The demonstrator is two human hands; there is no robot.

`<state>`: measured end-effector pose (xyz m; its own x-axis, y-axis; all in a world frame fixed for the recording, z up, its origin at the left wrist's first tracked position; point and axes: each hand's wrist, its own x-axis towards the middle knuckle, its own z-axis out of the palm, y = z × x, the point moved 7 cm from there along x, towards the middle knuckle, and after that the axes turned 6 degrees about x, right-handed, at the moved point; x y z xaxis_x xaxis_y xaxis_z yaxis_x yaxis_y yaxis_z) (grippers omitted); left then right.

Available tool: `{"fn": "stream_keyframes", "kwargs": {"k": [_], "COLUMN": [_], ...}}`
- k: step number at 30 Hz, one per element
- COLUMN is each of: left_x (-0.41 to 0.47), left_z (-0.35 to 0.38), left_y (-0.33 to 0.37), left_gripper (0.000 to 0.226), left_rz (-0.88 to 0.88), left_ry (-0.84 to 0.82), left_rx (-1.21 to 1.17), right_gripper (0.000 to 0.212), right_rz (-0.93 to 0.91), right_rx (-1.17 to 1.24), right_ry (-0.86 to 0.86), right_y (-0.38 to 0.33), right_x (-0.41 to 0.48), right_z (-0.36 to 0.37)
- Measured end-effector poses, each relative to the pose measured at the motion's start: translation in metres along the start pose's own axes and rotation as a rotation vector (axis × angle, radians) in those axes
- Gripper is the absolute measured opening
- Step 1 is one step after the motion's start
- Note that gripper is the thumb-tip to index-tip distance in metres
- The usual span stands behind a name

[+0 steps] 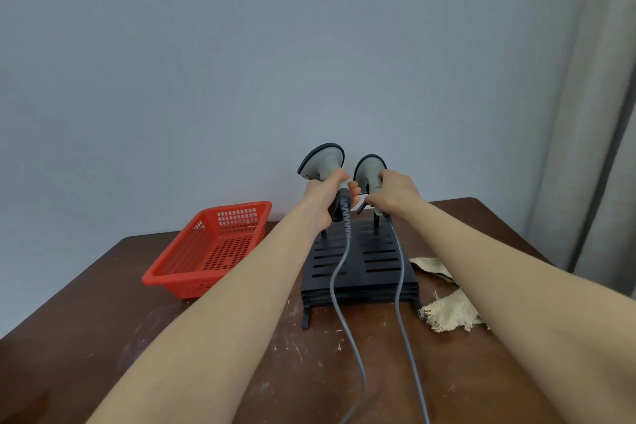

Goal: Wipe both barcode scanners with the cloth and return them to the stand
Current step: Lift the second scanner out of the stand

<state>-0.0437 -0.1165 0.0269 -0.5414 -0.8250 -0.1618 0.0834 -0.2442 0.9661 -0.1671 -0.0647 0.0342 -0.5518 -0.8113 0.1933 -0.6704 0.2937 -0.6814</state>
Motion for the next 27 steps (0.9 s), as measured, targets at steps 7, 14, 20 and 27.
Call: {"fn": "stream_keyframes", "kwargs": {"k": [7, 14, 20, 27], "left_x": [0.003, 0.003, 0.001, 0.0], "left_z": [-0.005, -0.003, -0.001, -0.005], "left_y": [0.001, -0.003, -0.003, 0.002], "left_gripper": [0.008, 0.008, 0.011, 0.008], "left_rz": [0.019, 0.002, -0.005, 0.013], "left_ry": [0.032, 0.025, 0.001, 0.016], "left_rx": [0.005, 0.012, -0.002, 0.008], "right_gripper": [0.026, 0.01, 0.012, 0.04], "right_rz": [-0.046, -0.016, -0.013, -0.02], "right_rx": [0.108, 0.136, 0.164, 0.106], "right_ry": [-0.031, -0.02, -0.043, -0.057], "right_y": [-0.007, 0.0, -0.004, -0.003], "right_x": [0.003, 0.003, 0.002, 0.0], "right_z": [0.014, 0.012, 0.011, 0.013]}}
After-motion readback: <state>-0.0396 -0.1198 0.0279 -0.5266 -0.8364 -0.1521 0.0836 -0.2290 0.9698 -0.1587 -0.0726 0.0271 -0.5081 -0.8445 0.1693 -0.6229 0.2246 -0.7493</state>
